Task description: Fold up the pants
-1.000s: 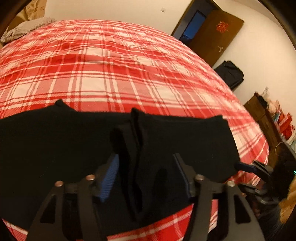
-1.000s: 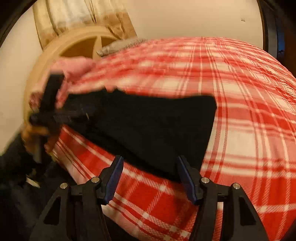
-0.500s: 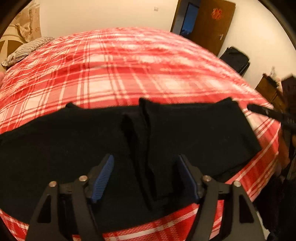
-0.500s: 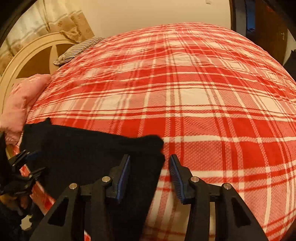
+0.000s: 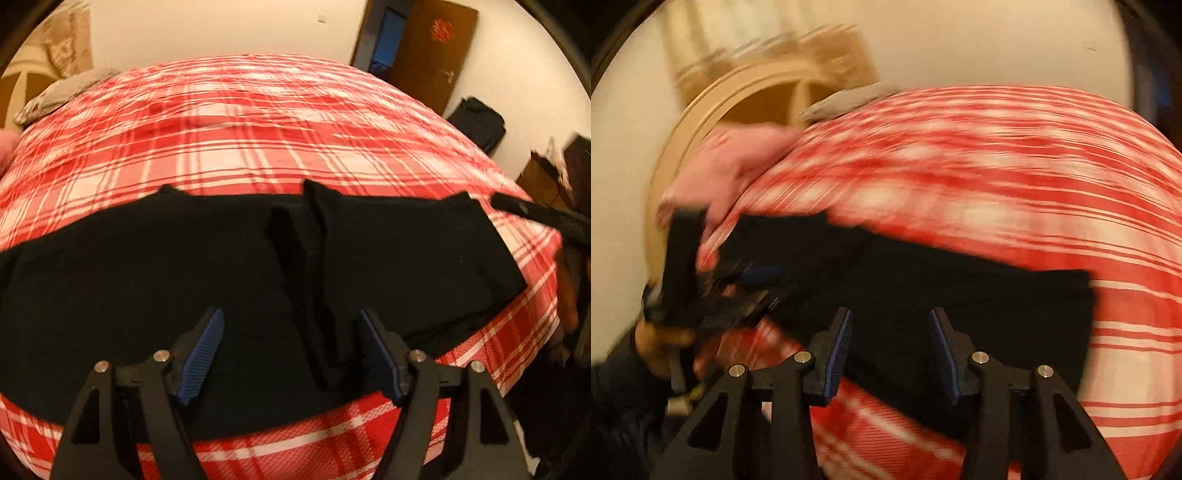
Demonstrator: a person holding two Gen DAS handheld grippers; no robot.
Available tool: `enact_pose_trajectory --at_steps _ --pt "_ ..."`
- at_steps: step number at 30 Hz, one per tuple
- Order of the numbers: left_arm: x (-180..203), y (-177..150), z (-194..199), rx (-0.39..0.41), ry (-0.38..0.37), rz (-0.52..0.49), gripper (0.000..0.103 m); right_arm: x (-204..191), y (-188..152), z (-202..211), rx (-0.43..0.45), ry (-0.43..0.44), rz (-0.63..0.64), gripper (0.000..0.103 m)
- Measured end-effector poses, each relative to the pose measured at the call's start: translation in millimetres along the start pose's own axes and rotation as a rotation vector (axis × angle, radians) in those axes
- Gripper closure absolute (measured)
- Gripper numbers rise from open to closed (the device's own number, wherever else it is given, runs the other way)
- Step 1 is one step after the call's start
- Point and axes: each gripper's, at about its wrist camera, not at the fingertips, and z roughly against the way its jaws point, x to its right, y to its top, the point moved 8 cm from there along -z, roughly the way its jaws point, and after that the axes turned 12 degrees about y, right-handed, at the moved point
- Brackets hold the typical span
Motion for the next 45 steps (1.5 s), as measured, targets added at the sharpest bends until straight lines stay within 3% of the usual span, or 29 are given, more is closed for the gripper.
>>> enact_pose_trajectory --at_steps 5,10,15,17,19,20,27,31,32,34,35,43,44,45 --pt "-19.7 -3.4 4.1 0.004 0.019 0.064 0.026 -19.9 -23.2 -38.0 -0.090 -0.012 0.094 0.058" --pt "-33.9 -7.8 5.5 0.005 0.021 0.109 0.026 -38.9 -22.5 -55.0 -0.104 -0.024 0.197 0.060" --pt "-46.5 -8.8 6.1 0.008 0.006 0.167 0.026 -44.8 -20.2 -80.5 -0.136 -0.065 0.252 0.084" --pt "-45.7 -8.4 5.7 0.010 0.006 0.165 0.026 -45.6 -21.0 -84.3 -0.137 -0.090 0.271 0.087" --pt "-45.8 -8.5 5.0 0.012 0.008 0.163 0.026 -47.5 -21.9 -85.7 -0.142 -0.087 0.282 0.101" --pt "-45.9 -8.4 4.3 0.012 0.006 0.165 0.026 -48.8 -22.1 -85.7 -0.144 -0.092 0.290 0.103" --pt "-45.8 2.1 1.1 0.020 -0.007 0.179 0.021 -71.9 -23.6 -74.1 -0.146 -0.050 0.334 0.103" --pt "-51.2 2.8 2.1 0.024 -0.017 0.201 0.021 -71.1 -25.3 -83.6 -0.170 -0.081 0.344 0.101" --pt "-53.1 1.5 1.7 0.023 -0.016 0.205 0.021 -70.2 -24.6 -87.4 -0.176 -0.075 0.335 0.094" --pt "-55.2 0.0 1.2 0.020 -0.019 0.215 0.021 -68.6 -22.7 -89.0 -0.168 -0.091 0.338 0.059" --pt "-55.4 0.3 1.8 0.021 -0.020 0.218 0.021 -68.9 -22.0 -88.6 -0.162 -0.096 0.341 0.057" --pt "-58.8 0.6 6.6 0.028 -0.017 0.228 0.021 -59.6 -12.1 -95.7 -0.151 -0.123 0.323 0.059" --pt "-59.3 0.5 6.1 0.027 -0.018 0.230 0.021 -58.9 -12.6 -98.2 -0.155 -0.124 0.329 0.064" --pt "-59.2 0.4 6.0 0.028 -0.019 0.231 0.021 -57.7 -12.6 -100.9 -0.153 -0.135 0.338 0.080"
